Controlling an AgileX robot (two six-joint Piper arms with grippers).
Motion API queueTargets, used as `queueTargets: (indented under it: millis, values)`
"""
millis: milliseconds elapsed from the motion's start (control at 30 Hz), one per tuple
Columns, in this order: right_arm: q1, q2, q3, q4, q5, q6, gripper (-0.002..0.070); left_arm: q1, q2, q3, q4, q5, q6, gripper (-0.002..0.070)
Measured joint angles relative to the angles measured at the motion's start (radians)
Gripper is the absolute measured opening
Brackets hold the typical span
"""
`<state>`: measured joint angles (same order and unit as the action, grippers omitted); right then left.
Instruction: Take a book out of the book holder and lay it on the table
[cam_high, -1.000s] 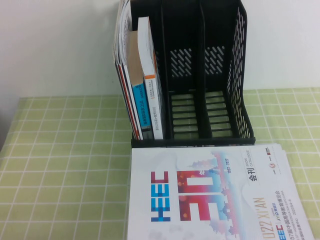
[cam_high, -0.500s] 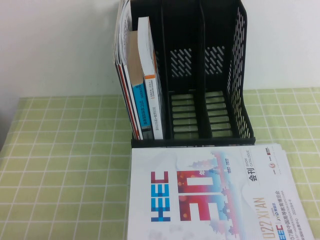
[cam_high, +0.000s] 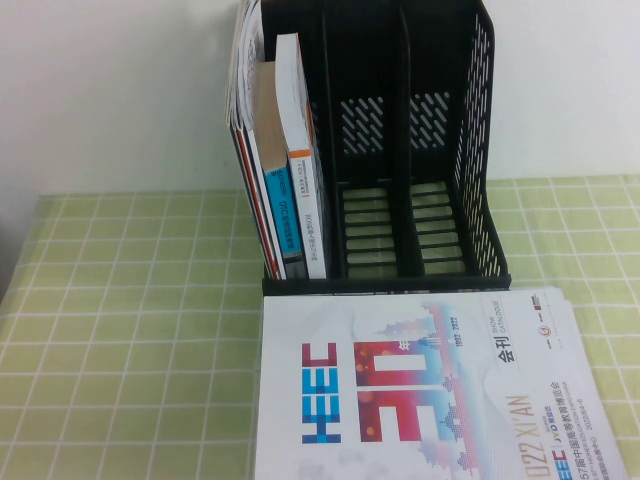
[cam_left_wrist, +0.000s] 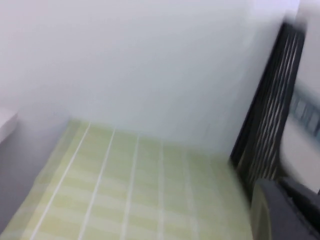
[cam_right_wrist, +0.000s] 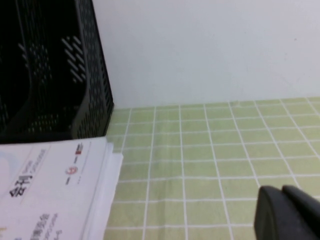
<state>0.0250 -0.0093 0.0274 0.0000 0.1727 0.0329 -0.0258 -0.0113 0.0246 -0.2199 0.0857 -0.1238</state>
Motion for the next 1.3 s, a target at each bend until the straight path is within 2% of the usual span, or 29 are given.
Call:
queueTargets:
  millis: [133,267,400,500,600,667,733,833,1000,1100,1200,1300]
  values:
    - [0.000,0.000,0.000,0.000,-0.074,0.073,-0.0001,0.000,0.000,0.000,-0.150,-0.190,-0.064,-0.0003]
    - [0.000,0.000,0.001,0.005,-0.241,0.119,-0.0001,0.000,0.000,0.000,-0.271,-0.331,-0.121,-0.0003]
    - [0.000,0.000,0.001,0.005,-0.524,0.126,-0.0001,0.000,0.000,0.000,-0.307,-0.422,-0.150,-0.0003]
    - [0.000,0.000,0.001,0.000,-0.701,0.154,-0.0001,0.000,0.000,0.000,-0.311,-0.592,-0.248,-0.0002]
    - [0.000,0.000,-0.047,0.000,-0.726,0.201,-0.0001,0.000,-0.002,0.000,-0.316,-0.801,-0.326,-0.0003]
    - [0.000,0.000,-0.105,-0.030,-0.719,0.217,-0.0001,0.000,-0.002,-0.024,-0.325,-0.838,-0.321,-0.0003]
    - [0.000,0.000,-0.181,-0.070,-0.689,0.230,-0.0001,0.000,-0.002,-0.092,-0.325,-0.758,-0.271,-0.0003]
    - [0.000,0.000,-0.335,-0.177,-0.574,0.281,-0.0001,0.000,0.002,-0.229,-0.320,-0.525,-0.155,-0.0003]
    - [0.000,0.072,-0.569,-0.454,-0.289,0.549,-0.0001,0.000,0.160,-0.454,-0.292,-0.157,0.010,-0.0003]
    - [0.000,0.159,-0.636,-0.520,-0.115,0.659,-0.0001,0.000,0.322,-0.577,-0.279,0.064,0.082,-0.0003]
    - [0.000,0.253,-0.655,-0.522,0.036,0.658,-0.0001,0.000,0.500,-0.675,-0.270,0.235,0.158,-0.0003]
    - [0.000,0.348,-0.655,-0.476,0.158,0.540,-0.0001,0.000,0.631,-0.730,-0.272,0.276,0.229,-0.0003]
